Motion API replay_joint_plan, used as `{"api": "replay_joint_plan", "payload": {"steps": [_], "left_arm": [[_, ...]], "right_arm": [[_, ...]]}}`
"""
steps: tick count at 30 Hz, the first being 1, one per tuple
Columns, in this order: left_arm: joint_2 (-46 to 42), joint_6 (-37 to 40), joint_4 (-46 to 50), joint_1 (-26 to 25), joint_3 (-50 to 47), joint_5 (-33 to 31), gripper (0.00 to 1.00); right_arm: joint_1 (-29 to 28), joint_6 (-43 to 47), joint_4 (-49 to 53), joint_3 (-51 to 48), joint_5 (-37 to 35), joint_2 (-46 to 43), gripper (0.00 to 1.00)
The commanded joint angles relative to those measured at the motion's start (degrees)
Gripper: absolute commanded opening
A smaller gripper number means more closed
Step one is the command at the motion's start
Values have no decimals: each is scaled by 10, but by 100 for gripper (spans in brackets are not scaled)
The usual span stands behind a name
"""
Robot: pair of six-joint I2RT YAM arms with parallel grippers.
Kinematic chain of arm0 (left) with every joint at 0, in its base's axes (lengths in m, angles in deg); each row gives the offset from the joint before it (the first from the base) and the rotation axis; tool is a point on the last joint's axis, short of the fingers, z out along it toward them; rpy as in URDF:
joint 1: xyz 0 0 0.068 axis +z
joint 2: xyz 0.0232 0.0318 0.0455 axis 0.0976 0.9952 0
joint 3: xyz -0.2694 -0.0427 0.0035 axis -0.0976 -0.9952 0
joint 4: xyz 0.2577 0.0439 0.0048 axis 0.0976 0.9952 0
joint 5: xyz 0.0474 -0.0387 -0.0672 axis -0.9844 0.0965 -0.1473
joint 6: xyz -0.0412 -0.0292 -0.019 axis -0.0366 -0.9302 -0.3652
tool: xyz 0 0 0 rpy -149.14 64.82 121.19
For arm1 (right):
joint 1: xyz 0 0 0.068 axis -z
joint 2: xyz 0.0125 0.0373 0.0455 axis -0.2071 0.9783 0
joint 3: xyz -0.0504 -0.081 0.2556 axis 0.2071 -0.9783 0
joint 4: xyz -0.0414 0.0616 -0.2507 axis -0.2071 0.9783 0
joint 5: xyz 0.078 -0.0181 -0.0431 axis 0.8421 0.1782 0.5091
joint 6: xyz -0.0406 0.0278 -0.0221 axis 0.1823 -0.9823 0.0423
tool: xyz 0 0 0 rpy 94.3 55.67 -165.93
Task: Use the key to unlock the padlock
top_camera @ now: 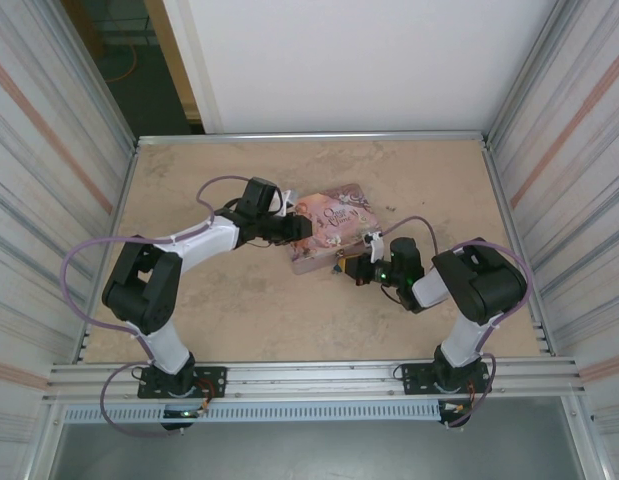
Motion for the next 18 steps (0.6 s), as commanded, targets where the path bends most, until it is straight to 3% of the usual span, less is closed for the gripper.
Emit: {"api": "replay_joint_plan", "payload": {"steps": [1,18], "left_arm": [[5,-1,50,-3,-33,-20,31],[3,-5,40,-9,-67,-30,31]], "right_arm": [[15,-59,-83,-5,-23,6,0],[7,-248,-101,24,-78,26,0]]}}
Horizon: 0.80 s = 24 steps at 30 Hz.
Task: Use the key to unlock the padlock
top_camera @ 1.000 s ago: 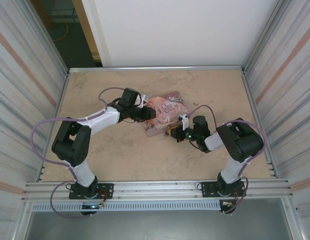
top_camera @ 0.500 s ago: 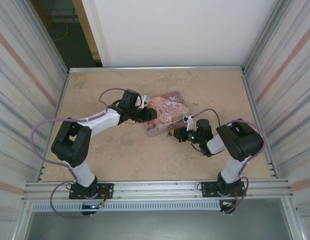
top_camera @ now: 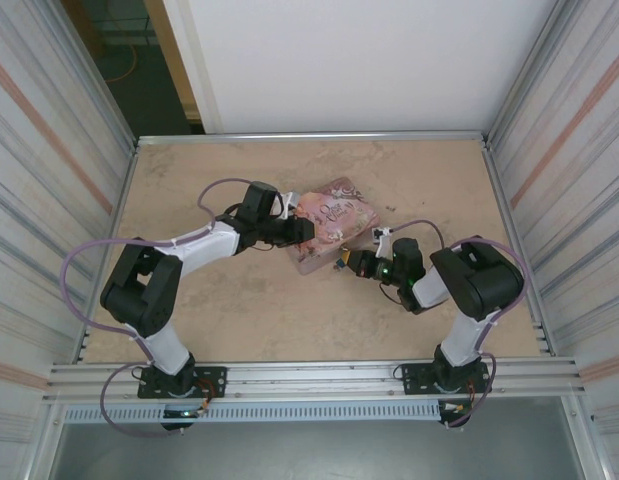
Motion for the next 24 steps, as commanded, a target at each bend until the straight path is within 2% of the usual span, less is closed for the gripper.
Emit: {"api": "replay_joint_plan", "payload": {"steps": [1,12,24], "left_arm": [[12,1,92,0,-36,-31,31],[14,4,94,0,-45,-32,31],[11,6,97,2,-51,-32,31]], "right_arm": [[2,-65,-56,29,-39,12,0],[22,-106,-57,72,-39,44,0],[52,-101,-39,103,-7,62,0]]}}
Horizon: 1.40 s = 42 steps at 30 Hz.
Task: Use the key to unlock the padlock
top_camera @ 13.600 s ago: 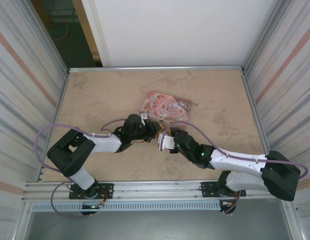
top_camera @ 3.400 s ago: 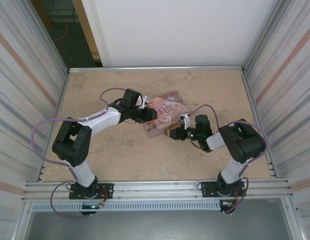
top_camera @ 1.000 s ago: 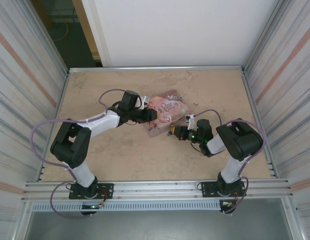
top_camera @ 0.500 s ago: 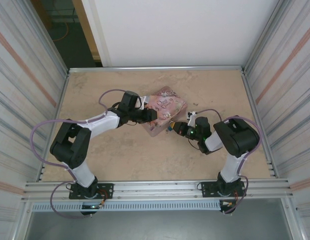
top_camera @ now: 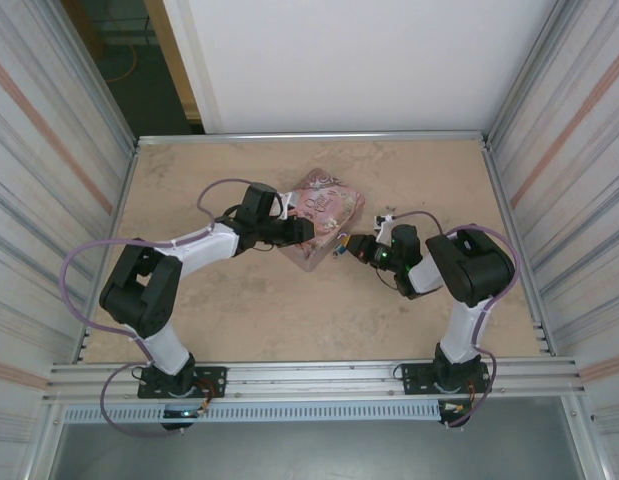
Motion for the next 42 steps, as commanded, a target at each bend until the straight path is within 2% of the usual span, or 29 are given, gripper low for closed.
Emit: {"api": "replay_joint_plan", "payload": {"steps": [1,22,26,32,36,42], "left_arm": [[13,5,116,2,-41,-28,32],[-1,0,103,9,-57,-21,33],[-9,0,103,13,-55,-16,37],[-40,10,113,22,-32,-10,45],[-68,15,122,28,-14,-12,47],[-137,17,126,46,-20,-24,48]], "right_arm": [[21,-5,-38,26,-32,5,0],[46,15,-3,77,-51,16,0],[51,29,2,64,-58,0,0],[58,91,93,38,-69,-89,0],[65,131,171,21,-71,-165,0],[66,207,351,22,-72,-297,0]]}}
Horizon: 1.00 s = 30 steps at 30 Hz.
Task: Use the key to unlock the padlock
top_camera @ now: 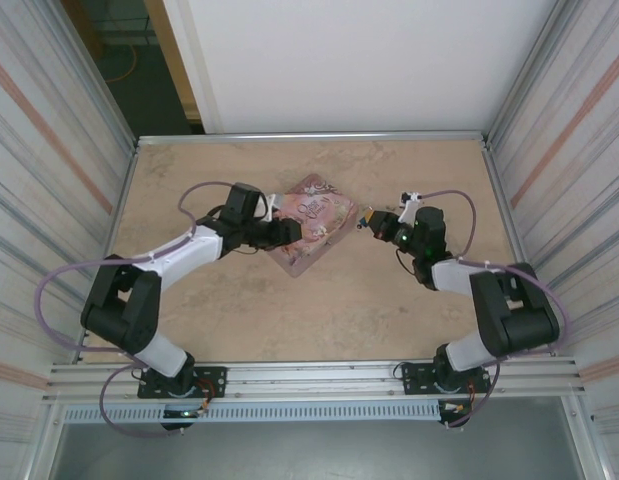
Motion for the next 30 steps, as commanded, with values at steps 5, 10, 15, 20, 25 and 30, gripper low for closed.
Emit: {"api": "replay_joint_plan", "payload": {"steps": [5,10,15,20,25,30], "left_arm": [[-130,31,36,28,-29,-49,51],[-212,60,62,48,-60,-104,54],[-290,72,65,70,-100,-143,56],[-368,77,56,88,-139,-193,63],[-414,89,40,110,-168,-228,74],[-431,109,32,117,-183,-249,82]], "right_arm": [[1,117,272,13,-4,-153,0],[-1,161,410,32,1,-215,0],[-5,185,503,37,12,-253,0],[-21,204,583,43,7,-299,0],[-47,194,669,61,-17,-303,0],[-76,184,720,67,-28,-290,0]]}}
